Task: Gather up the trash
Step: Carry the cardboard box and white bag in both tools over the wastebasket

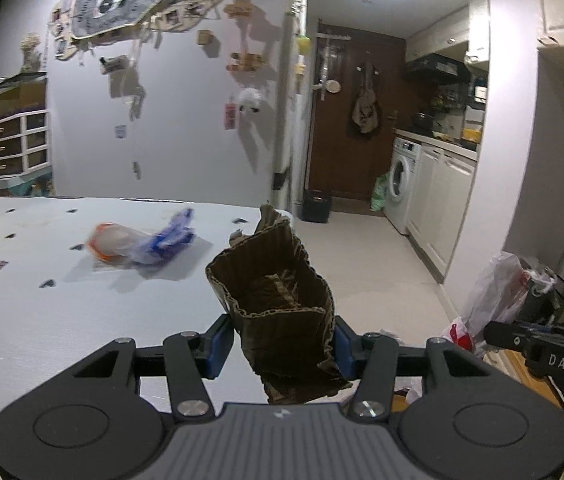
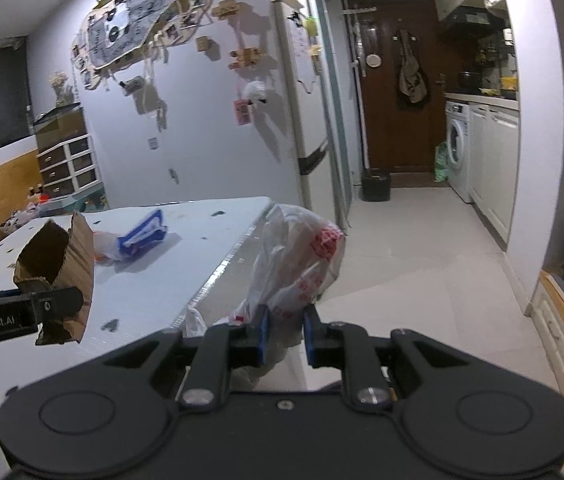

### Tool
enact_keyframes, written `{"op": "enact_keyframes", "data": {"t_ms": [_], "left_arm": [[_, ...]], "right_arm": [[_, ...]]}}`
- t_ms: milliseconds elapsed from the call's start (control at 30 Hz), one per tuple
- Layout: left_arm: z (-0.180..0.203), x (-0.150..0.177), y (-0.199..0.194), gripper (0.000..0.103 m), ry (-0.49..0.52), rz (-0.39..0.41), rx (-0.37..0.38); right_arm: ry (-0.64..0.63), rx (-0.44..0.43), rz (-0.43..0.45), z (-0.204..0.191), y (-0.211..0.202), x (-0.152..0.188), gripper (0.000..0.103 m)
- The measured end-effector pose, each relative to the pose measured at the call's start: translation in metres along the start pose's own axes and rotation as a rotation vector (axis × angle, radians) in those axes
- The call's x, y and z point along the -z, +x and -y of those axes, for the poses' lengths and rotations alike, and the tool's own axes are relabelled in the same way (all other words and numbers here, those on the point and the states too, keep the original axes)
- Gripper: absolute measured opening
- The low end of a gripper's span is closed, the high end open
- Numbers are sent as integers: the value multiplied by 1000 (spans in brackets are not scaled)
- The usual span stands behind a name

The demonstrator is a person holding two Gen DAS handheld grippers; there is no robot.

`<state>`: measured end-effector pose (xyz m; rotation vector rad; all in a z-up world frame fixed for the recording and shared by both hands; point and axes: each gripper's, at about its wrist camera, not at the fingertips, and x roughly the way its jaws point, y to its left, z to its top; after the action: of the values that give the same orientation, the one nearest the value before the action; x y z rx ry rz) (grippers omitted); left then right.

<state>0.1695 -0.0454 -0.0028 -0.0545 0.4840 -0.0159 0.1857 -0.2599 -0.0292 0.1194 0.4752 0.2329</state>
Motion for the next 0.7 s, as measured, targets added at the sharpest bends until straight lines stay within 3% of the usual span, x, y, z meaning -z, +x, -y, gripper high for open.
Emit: {"op": "enact_keyframes", "data": {"t_ms": [367,700], "left_arm": [[72,21,37,52,73,-81,105],[114,57,91,52,103,-206,153]], "right_arm": [[69,85,-35,69,-6,27,18],[137,149,-122,129,15,67,18]]}}
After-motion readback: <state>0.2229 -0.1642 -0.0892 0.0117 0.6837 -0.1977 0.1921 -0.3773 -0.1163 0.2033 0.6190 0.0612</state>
